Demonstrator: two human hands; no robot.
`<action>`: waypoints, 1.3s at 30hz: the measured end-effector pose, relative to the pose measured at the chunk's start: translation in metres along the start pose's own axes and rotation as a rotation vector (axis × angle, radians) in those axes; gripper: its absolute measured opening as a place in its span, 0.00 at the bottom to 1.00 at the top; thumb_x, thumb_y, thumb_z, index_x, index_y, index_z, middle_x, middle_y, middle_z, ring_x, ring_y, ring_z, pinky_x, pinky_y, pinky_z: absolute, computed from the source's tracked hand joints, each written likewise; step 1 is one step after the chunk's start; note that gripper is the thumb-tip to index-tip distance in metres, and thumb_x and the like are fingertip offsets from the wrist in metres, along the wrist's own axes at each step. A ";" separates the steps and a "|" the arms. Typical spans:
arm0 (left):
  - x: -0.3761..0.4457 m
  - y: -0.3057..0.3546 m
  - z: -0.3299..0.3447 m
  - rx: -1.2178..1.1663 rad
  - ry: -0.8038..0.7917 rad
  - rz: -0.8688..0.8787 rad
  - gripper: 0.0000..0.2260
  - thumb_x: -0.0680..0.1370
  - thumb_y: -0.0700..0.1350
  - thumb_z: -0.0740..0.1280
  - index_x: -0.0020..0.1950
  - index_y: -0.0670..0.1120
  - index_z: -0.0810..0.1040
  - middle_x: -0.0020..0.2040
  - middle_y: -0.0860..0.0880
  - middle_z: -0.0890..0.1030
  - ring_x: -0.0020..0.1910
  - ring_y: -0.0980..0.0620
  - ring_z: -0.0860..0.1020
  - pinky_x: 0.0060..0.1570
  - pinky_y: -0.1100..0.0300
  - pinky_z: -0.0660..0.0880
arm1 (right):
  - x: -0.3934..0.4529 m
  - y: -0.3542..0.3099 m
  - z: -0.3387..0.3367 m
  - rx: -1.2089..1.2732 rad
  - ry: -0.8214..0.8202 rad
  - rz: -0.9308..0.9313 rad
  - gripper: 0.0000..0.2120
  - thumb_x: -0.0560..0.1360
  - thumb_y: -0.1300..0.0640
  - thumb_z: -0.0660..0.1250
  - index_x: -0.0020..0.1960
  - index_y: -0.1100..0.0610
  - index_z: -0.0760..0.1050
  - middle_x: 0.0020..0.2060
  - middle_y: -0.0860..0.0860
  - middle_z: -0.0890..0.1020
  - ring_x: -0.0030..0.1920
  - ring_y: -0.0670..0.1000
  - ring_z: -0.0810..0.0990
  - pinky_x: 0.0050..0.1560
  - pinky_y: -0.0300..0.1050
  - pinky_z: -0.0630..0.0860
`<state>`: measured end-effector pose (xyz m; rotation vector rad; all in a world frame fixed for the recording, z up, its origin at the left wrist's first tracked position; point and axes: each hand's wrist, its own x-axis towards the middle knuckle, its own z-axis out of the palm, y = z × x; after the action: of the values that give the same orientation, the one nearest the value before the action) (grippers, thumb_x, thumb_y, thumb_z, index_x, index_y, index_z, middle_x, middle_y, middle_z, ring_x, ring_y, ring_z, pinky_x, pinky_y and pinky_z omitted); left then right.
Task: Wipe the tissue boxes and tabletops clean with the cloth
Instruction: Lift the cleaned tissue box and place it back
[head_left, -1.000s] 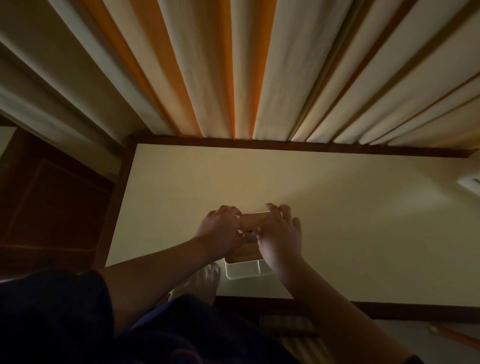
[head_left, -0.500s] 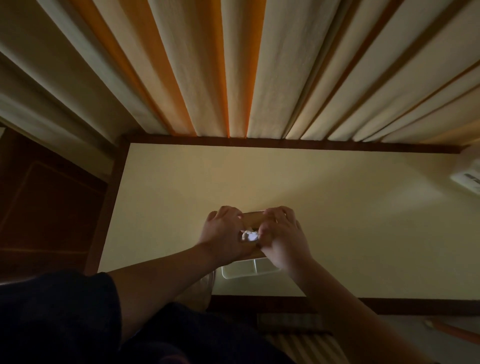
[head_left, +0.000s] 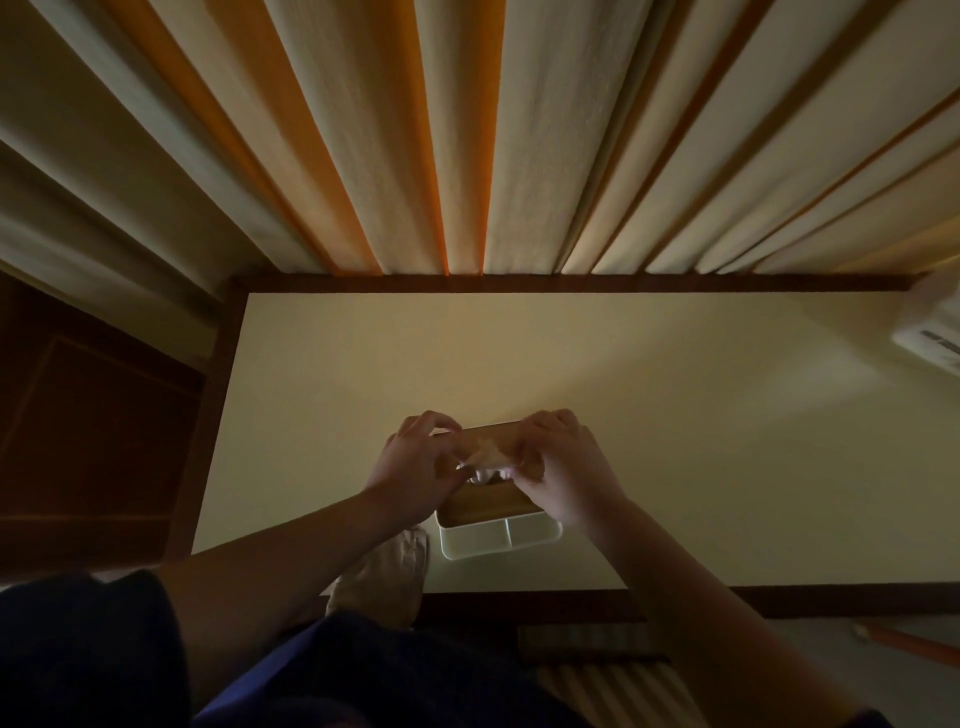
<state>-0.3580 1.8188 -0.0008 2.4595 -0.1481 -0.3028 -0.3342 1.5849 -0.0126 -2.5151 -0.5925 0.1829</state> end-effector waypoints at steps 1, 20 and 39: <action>0.000 0.001 0.000 0.006 -0.009 0.000 0.06 0.77 0.52 0.76 0.49 0.51 0.86 0.63 0.55 0.77 0.61 0.50 0.74 0.59 0.51 0.73 | 0.001 -0.001 -0.003 0.009 0.003 0.004 0.10 0.71 0.53 0.78 0.47 0.50 0.78 0.46 0.44 0.82 0.50 0.55 0.80 0.48 0.50 0.75; -0.017 -0.011 0.001 0.362 -0.247 -0.106 0.65 0.59 0.76 0.74 0.84 0.46 0.50 0.78 0.49 0.62 0.75 0.47 0.66 0.74 0.50 0.65 | -0.011 0.027 -0.009 -0.028 -0.260 0.136 0.65 0.54 0.42 0.85 0.84 0.51 0.56 0.77 0.48 0.67 0.76 0.55 0.64 0.75 0.60 0.68; 0.016 -0.140 -0.167 0.258 0.116 -0.440 0.59 0.57 0.67 0.83 0.80 0.47 0.61 0.73 0.45 0.71 0.71 0.41 0.71 0.68 0.43 0.71 | 0.263 -0.120 0.041 -0.150 -0.462 -0.154 0.66 0.57 0.47 0.87 0.85 0.50 0.53 0.79 0.51 0.66 0.77 0.58 0.60 0.79 0.55 0.63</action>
<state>-0.2962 2.0249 0.0372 2.7418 0.4352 -0.3434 -0.1536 1.8129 0.0158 -2.5638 -1.0106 0.6964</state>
